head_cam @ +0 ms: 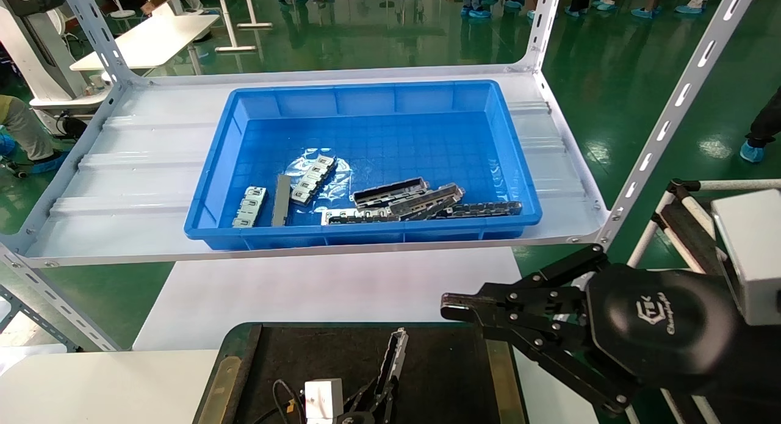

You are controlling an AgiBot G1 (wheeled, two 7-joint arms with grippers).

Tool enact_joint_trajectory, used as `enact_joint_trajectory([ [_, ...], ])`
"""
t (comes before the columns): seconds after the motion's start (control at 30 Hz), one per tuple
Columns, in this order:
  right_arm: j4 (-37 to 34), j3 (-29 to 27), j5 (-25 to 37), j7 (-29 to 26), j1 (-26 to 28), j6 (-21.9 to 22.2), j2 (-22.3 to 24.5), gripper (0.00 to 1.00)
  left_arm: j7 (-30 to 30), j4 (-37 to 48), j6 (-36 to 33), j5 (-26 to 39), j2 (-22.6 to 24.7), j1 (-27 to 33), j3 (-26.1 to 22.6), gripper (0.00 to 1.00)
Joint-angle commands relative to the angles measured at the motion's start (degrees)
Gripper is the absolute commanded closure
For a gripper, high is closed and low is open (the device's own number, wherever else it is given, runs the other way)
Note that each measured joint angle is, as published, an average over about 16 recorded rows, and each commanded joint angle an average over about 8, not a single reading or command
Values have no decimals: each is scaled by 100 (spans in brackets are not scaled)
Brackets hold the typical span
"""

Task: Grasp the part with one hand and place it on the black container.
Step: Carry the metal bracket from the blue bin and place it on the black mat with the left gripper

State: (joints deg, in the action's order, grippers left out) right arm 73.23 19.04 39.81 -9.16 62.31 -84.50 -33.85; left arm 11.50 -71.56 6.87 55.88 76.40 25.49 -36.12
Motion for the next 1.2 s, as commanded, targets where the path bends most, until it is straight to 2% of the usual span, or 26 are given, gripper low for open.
enact_joint_trajectory([
  [0.03,0,0,0,0,0,0,0,100,16,58,80,-3,79,17,-3,100],
  [0.47,0,2,-1,1,1,1,1,100,572,203,706,29,134,260,-547,100],
  [1.0,0,4,-3,2,1,2,2,99,1669,443,1531,427,143,548,-1447,98],
  [1.07,0,5,-3,2,1,2,2,91,1823,475,1630,487,142,579,-1560,89],
  [1.1,0,5,-3,2,1,2,2,84,1901,492,1679,517,141,594,-1616,79],
  [1.2,0,5,-4,3,1,2,2,48,2134,539,1819,596,139,638,-1779,42],
])
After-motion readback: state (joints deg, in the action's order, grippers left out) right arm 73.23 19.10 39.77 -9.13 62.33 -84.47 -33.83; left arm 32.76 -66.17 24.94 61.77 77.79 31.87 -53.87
